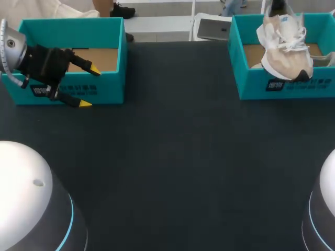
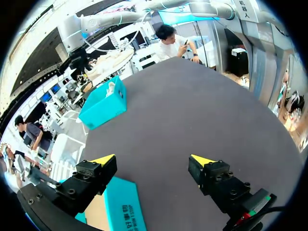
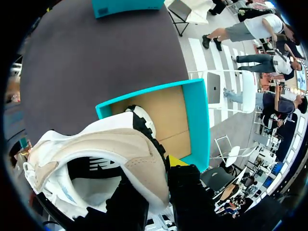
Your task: Take the shoe out of the shoebox, open the shoe tongue, remove and reinsert the insole, then place the shoe into the shoebox
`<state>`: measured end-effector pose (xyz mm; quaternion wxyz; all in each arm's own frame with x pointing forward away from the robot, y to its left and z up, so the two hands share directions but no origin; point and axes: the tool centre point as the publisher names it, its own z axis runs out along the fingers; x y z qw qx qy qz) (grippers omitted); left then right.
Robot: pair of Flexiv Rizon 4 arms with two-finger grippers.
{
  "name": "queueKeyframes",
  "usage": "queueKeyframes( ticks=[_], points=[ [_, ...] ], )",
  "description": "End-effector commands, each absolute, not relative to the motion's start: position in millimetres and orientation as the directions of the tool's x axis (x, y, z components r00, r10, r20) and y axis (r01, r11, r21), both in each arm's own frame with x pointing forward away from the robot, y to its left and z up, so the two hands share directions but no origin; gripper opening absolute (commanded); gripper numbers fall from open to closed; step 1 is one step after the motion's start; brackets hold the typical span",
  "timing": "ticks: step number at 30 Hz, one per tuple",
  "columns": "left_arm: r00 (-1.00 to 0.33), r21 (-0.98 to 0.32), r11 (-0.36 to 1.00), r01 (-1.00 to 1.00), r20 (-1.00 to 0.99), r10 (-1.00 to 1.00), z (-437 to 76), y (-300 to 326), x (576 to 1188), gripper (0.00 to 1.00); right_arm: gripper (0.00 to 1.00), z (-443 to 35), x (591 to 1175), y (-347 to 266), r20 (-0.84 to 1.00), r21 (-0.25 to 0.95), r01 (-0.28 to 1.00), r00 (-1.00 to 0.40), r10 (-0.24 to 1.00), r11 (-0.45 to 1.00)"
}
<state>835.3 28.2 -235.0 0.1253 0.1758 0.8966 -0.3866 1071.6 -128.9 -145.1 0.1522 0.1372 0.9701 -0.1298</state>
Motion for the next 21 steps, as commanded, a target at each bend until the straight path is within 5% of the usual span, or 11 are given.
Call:
queueKeyframes(
  ticks=[1,21],
  points=[
    [-0.907,-0.647,0.641,0.412,-0.360,0.220,-234,29,834,1.00,0.00,-152,1107,-153,-0.310,-0.209,0.303,-0.922,0.231,0.930],
    [-0.907,-0.647,0.641,0.412,-0.360,0.220,-234,29,834,1.00,0.00,-157,1115,-166,-0.309,-0.203,0.331,-0.915,0.260,0.922]
  ],
)
